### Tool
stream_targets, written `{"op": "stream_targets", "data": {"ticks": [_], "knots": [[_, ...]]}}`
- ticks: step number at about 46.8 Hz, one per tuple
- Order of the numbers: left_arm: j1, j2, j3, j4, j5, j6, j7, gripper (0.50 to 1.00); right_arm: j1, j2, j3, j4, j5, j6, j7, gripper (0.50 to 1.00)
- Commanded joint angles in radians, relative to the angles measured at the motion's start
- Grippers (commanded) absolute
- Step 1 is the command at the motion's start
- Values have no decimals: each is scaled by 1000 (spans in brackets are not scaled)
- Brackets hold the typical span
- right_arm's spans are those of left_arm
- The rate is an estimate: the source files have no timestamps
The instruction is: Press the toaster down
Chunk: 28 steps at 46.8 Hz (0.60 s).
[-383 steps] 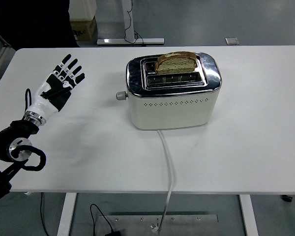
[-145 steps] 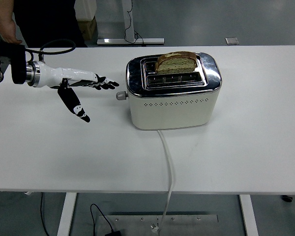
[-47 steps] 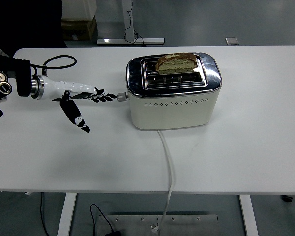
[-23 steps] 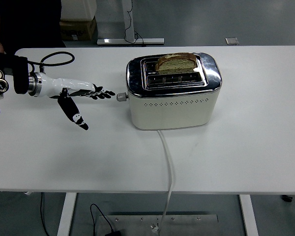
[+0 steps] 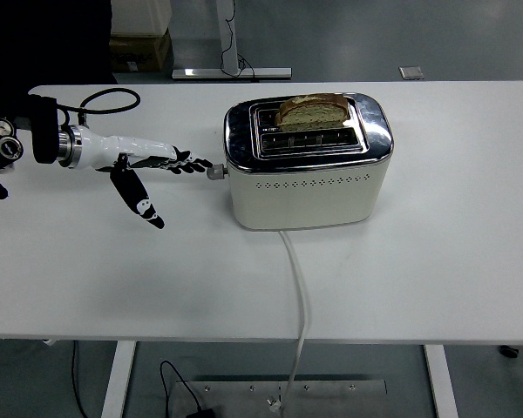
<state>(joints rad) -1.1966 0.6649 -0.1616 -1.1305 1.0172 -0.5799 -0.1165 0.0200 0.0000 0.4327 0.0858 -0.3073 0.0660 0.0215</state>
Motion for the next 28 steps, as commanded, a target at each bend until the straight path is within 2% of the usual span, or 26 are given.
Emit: {"op": "stream_targets", "data": {"ticks": [1,28], "knots": [[6,-8,1,2,0,2,0,1000,0,0,0,0,1,0,0,998],[54,-39,1,14,4,21,6,1000,0,0,0,0,-1,0,0,1000]]}}
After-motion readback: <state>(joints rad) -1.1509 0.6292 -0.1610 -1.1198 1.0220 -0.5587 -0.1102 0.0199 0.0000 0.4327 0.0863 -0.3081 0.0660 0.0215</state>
